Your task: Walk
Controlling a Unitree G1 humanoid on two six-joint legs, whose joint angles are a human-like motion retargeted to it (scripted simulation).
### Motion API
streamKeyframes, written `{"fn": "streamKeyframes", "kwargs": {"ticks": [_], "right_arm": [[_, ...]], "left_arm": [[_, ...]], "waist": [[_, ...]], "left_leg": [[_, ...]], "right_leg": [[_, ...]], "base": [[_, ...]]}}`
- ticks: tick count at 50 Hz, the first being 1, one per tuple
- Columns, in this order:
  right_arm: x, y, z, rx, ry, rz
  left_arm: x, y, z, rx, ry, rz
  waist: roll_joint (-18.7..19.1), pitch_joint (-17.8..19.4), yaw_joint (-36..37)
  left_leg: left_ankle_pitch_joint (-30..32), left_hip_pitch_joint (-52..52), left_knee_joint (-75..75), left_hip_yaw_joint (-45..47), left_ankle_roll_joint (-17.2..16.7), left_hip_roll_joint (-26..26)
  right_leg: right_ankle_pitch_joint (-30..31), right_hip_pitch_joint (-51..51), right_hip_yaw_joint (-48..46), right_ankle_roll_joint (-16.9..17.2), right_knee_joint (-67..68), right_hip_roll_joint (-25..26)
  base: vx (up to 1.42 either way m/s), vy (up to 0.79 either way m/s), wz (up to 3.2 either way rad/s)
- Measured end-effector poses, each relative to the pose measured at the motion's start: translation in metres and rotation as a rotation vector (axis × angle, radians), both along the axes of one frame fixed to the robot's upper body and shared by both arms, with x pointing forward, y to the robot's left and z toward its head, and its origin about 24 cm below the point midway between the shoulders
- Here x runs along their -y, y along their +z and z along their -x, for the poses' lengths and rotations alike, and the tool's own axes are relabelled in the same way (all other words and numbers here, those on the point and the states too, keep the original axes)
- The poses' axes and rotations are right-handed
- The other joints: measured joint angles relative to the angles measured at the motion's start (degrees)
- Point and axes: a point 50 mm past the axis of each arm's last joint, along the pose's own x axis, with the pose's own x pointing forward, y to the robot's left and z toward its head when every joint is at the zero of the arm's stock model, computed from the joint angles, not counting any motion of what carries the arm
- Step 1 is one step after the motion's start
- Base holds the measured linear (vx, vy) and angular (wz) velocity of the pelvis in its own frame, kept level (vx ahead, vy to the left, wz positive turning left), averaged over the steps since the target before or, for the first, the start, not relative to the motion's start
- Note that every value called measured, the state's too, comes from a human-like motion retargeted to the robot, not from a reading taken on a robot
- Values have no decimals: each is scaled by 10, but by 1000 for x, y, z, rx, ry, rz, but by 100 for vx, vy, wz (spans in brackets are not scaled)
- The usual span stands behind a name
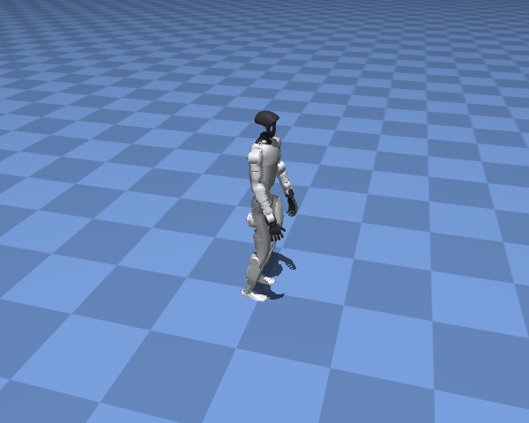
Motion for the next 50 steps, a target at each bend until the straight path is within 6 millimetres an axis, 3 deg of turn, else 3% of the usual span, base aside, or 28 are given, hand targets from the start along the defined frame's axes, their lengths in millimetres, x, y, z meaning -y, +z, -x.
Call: {"fn": "streamKeyframes", "kwargs": {"ticks": [35,45,50], "right_arm": [[11,0,2,-13,40,56],[19,-2,9,-31,59,87],[15,-1,7,-21,68,74]], "left_arm": [[13,0,-9,25,-23,27],[23,-1,-7,27,-34,54],[17,-1,-6,29,-35,30]], "waist": [[9,-10,6],[2,-9,4],[-9,-5,-2]], "left_leg": [[-50,-71,97,3,4,10],[-59,-72,96,3,11,-8],[-62,-60,82,0,17,-29]], "right_leg": [[-9,-35,-1,-1,22,5],[-40,-59,-1,1,76,-12],[-74,-84,2,2,144,-33]], "base": [[0,0,0],[3,7,7],[5,8,13]]}}
